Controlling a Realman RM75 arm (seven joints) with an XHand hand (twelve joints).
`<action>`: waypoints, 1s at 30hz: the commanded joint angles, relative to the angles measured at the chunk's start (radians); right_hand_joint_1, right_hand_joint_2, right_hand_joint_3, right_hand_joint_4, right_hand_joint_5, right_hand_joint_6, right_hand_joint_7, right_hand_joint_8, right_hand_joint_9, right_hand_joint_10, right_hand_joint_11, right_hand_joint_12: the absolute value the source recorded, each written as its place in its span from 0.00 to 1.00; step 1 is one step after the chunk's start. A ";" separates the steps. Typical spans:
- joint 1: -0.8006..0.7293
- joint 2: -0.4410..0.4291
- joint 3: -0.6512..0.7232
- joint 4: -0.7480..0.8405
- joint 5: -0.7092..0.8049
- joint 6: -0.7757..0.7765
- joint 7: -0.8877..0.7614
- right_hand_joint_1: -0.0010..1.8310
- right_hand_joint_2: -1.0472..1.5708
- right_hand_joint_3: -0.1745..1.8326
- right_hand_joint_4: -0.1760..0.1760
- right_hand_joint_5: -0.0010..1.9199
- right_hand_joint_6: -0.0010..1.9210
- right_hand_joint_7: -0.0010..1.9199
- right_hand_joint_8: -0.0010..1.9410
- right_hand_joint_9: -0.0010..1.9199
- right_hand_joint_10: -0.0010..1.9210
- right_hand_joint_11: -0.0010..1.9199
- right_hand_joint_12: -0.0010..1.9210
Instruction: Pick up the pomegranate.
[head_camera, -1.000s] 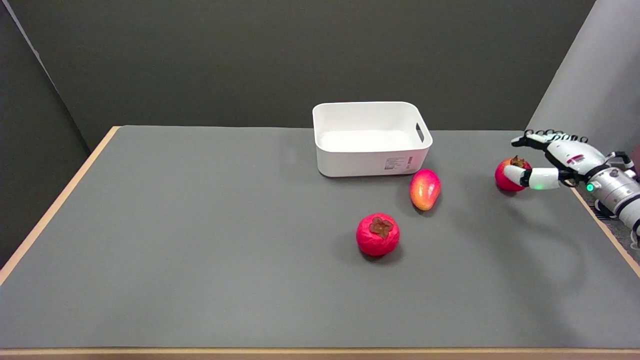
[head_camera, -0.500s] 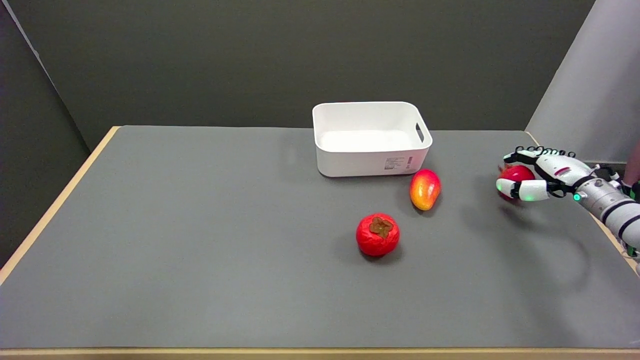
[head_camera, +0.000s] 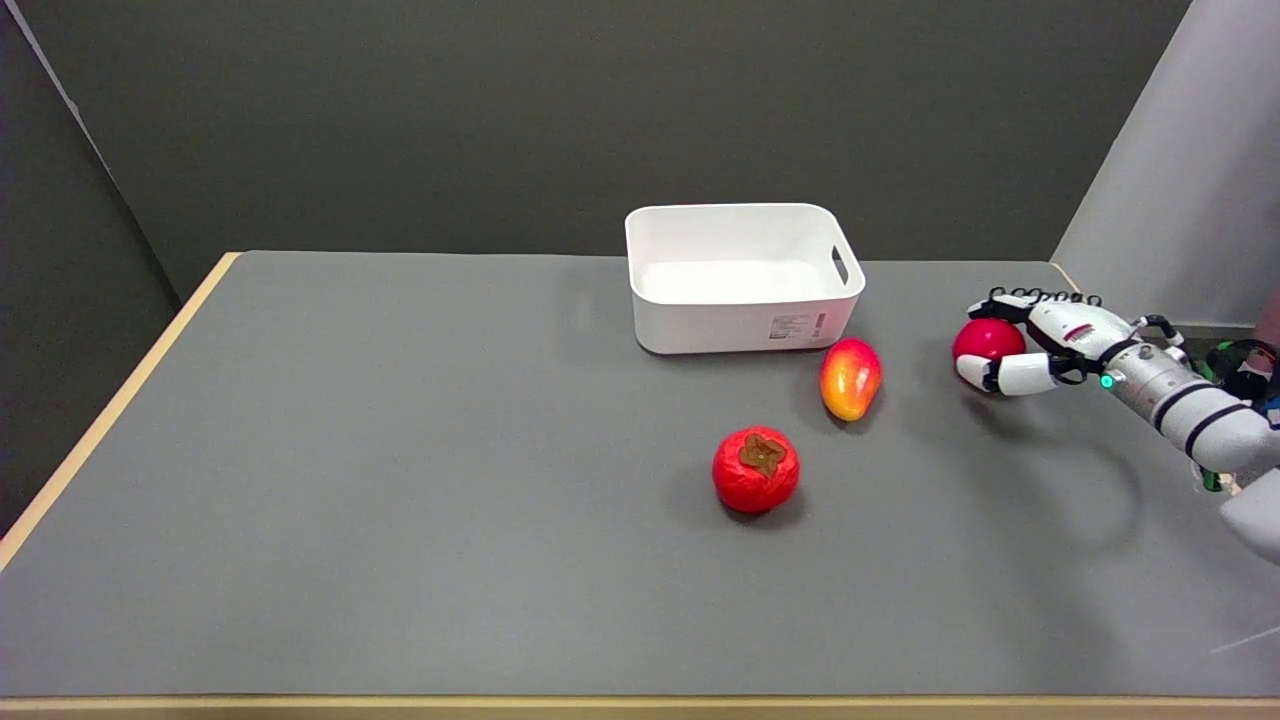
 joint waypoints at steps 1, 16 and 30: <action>0.094 -0.004 -0.097 -0.053 -0.004 0.032 0.001 0.27 0.64 0.53 0.74 0.14 0.27 0.17 0.17 0.13 0.40 0.13 0.76; 0.093 -0.020 -0.066 -0.083 -0.002 0.089 -0.009 0.47 0.69 0.57 0.74 0.19 0.42 0.25 0.29 0.25 0.51 0.19 0.79; 0.110 -0.028 -0.060 -0.084 0.005 0.185 -0.110 0.62 0.88 0.19 0.00 0.28 0.85 0.31 0.85 0.38 0.92 0.35 1.00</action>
